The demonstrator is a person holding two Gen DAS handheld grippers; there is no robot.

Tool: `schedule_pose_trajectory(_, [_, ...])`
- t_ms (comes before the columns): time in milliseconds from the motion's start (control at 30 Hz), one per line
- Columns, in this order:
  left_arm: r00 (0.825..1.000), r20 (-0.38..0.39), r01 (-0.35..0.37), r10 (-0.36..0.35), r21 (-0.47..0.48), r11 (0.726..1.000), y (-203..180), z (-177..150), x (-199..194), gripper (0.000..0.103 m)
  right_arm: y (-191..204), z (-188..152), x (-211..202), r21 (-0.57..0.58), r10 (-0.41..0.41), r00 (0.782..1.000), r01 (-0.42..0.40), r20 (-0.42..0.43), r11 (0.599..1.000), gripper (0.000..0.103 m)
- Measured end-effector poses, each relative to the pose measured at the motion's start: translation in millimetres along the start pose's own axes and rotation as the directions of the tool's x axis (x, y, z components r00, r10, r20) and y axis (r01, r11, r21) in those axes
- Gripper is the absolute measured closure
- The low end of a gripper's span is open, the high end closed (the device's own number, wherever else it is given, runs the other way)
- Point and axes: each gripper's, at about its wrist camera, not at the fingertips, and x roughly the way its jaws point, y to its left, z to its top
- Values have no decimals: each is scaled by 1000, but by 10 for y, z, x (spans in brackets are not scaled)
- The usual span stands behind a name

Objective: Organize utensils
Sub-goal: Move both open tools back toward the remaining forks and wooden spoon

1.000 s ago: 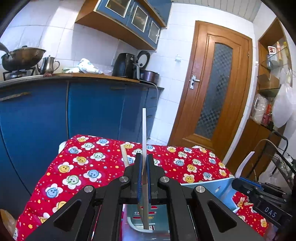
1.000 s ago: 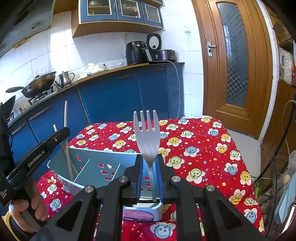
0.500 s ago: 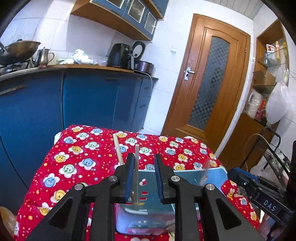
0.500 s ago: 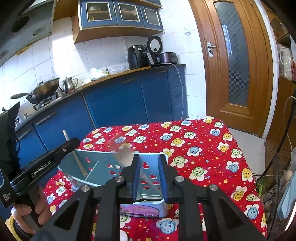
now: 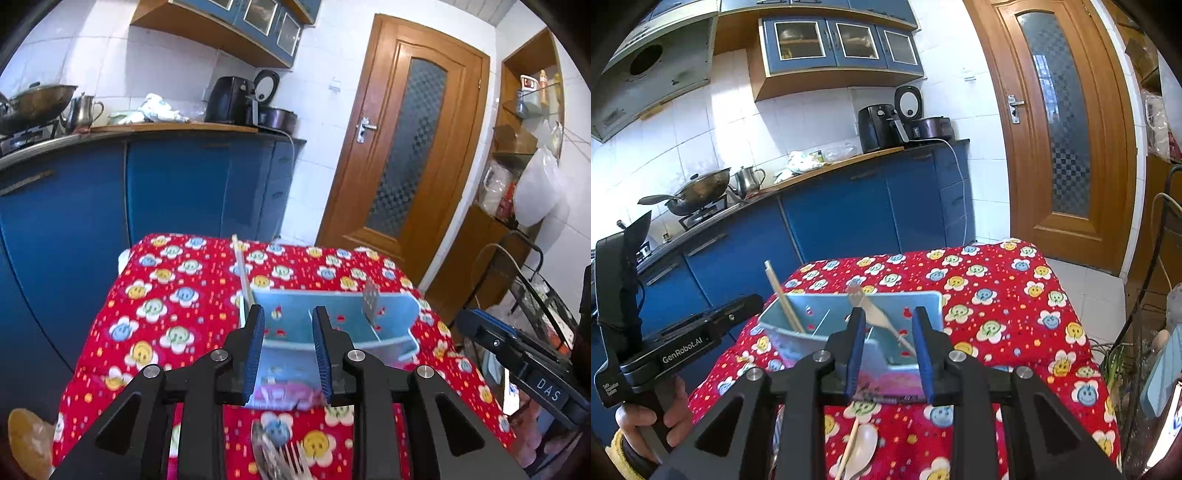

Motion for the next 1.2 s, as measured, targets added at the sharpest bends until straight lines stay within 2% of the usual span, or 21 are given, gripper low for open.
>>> schedule_pose_trajectory(333, [994,-106,-13,14,10,1000,8,-281,-187,76,65,-269,-205,22,11,999,-10,-54,1000,73])
schedule_pose_trajectory(733, [968,-250,-37,33,-9,999,88,-695,-212,76,30,-655,-252,78,24,988,-12,-152,997,73])
schedule_pose_trajectory(1033, [926,-375,-62,48,-25,998,175,-965,-118,76,-12,-879,-235,116,35,977,-11,-208,993,71])
schedule_pose_trajectory(1200, [905,-425,-41,33,-10,999,130,-1071,-85,76,-46,-972,-227,135,40,973,-9,-228,991,70])
